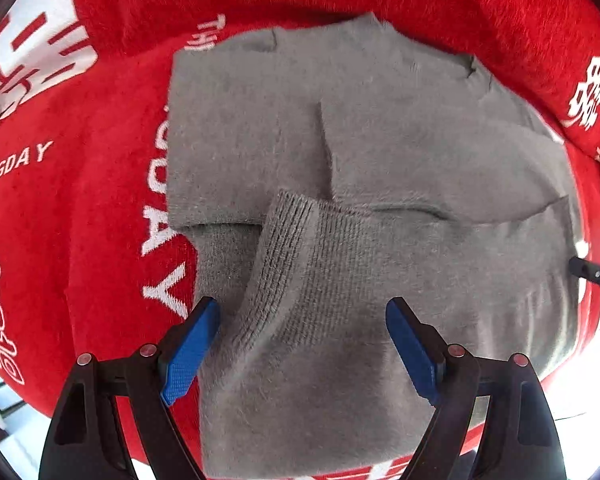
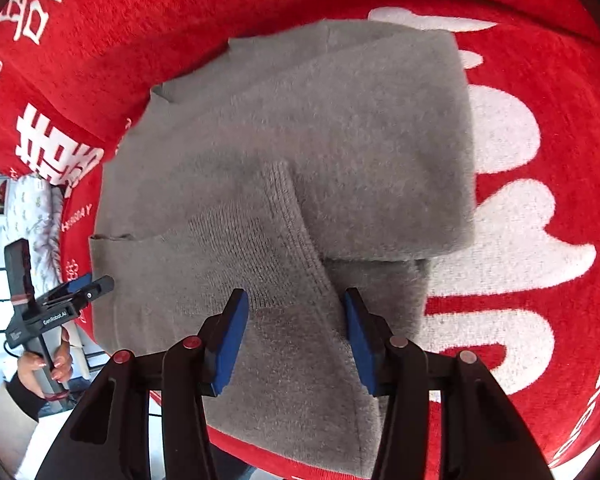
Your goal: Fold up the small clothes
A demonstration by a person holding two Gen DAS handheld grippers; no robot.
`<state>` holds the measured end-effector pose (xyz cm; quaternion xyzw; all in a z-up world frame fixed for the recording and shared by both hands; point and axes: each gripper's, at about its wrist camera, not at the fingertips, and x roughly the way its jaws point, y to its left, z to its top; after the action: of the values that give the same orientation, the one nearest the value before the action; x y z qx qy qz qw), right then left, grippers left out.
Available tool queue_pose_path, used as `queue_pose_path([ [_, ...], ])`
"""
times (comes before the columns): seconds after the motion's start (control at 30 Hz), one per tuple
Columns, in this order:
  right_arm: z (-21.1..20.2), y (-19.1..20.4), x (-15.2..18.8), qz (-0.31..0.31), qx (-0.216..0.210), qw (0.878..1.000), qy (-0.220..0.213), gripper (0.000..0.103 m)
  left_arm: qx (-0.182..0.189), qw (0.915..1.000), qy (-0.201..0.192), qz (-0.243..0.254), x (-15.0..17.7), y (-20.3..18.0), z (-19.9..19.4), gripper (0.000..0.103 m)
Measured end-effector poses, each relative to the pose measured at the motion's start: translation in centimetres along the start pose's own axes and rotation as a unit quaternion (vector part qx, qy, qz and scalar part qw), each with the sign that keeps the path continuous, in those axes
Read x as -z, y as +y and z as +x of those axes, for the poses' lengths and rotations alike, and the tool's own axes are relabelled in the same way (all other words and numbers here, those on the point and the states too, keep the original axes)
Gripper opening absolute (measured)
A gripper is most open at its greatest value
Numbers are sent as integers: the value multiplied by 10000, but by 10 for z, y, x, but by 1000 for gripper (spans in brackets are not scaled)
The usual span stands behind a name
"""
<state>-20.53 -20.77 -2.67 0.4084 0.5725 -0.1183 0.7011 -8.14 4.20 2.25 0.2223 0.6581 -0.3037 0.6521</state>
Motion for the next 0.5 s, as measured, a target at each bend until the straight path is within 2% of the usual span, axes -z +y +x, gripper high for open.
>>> queue_pose_path([
  [0.13,3,6,1,85,77,9999,-74,53,36,9997,48,257,-1,-4,6,85],
  [0.17,3,9,1,81,129,9998,-84,48,36,9995,-3,311,-1,-5,4,74],
  [0.2,4,12,1,54,205,9997,-80,26,57,9993,-54,362,-1,-5,2,50],
  [0.23,5,16,2,34,311,9995,-50,11,96,9991,-44,408,-1,-5,2,38],
  [0.27,3,18,4,21,393,9992,-84,6,171,9989,-13,430,-1,-4,2,21],
  [0.3,-1,22,6,-22,428,9990,-135,6,297,9986,-35,445,0,-2,0,7],
  [0.5,-53,53,8,-373,551,9959,-607,6,776,9957,-368,361,-1,13,-46,7],
])
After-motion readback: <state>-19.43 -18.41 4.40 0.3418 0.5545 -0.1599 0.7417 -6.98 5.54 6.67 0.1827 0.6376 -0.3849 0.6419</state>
